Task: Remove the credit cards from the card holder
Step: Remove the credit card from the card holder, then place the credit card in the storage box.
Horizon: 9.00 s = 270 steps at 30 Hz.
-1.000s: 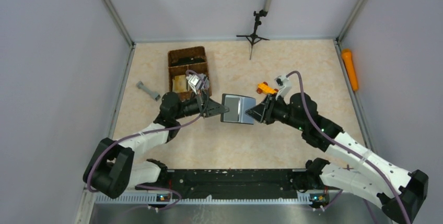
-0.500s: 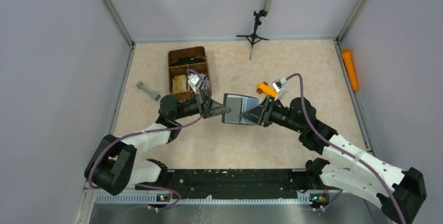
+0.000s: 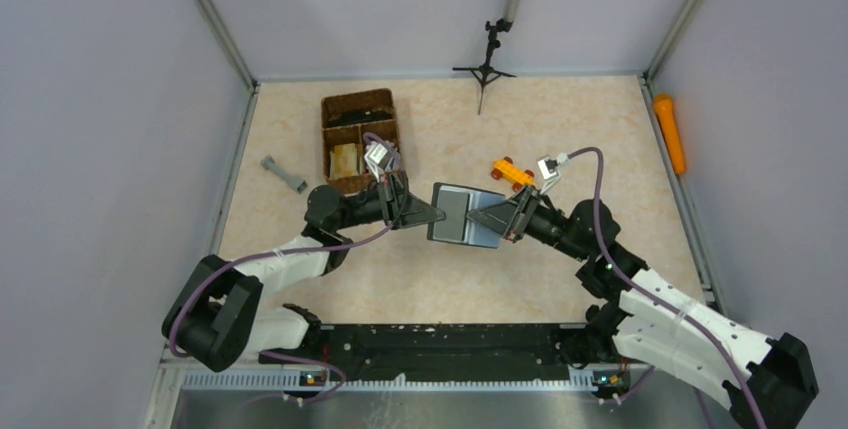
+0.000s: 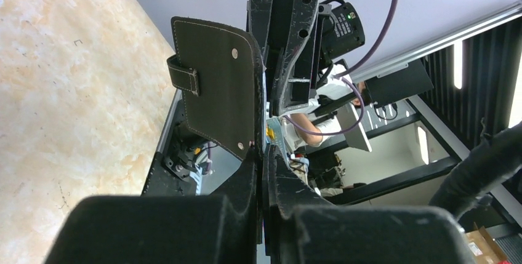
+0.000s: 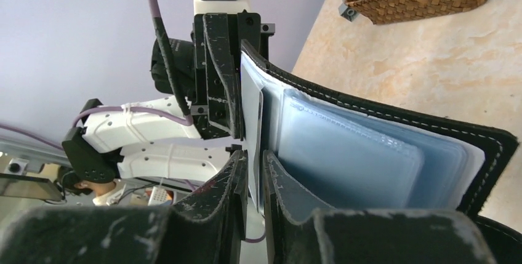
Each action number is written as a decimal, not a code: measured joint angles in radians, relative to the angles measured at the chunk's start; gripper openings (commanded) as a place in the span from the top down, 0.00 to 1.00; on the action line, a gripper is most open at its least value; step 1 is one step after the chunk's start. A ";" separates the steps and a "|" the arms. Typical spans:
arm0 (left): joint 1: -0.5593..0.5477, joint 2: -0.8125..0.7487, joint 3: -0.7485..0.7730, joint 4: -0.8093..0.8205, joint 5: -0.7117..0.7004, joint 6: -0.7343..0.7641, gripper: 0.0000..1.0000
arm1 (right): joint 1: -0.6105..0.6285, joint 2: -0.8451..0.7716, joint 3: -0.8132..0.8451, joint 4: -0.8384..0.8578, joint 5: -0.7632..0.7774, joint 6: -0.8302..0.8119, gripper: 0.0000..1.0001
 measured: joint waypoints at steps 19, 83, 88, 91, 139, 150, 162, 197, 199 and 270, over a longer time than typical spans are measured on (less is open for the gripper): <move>-0.011 0.066 0.011 0.120 0.014 -0.060 0.68 | -0.010 0.006 -0.021 0.067 -0.017 0.051 1.00; -0.019 0.166 0.011 0.310 -0.013 -0.183 1.00 | -0.063 -0.056 -0.106 0.140 -0.101 0.060 1.00; -0.019 0.167 0.011 0.311 -0.023 -0.180 1.00 | -0.069 -0.056 -0.106 0.133 -0.100 0.058 1.00; -0.019 0.166 0.011 0.307 -0.028 -0.176 1.00 | -0.074 -0.058 -0.106 0.128 -0.099 0.057 1.00; -0.018 -0.087 0.041 -0.247 -0.069 0.143 1.00 | -0.108 -0.042 -0.122 0.121 -0.129 0.072 0.80; -0.018 -0.006 0.031 0.002 -0.043 -0.024 1.00 | -0.109 0.022 -0.137 0.279 -0.176 0.108 0.70; -0.018 0.012 0.030 0.153 -0.028 -0.117 1.00 | -0.109 0.048 -0.140 0.349 -0.188 0.139 0.72; 0.274 -0.119 0.061 0.004 0.112 -0.130 1.00 | -0.149 0.027 -0.105 0.161 -0.115 0.046 1.00; 0.300 -0.186 0.099 -0.196 0.111 -0.023 1.00 | -0.149 0.034 -0.057 0.088 -0.094 -0.014 1.00; 0.465 -0.624 0.416 -1.869 -0.581 0.874 1.00 | 0.053 1.952 1.894 -0.047 0.397 -1.663 0.58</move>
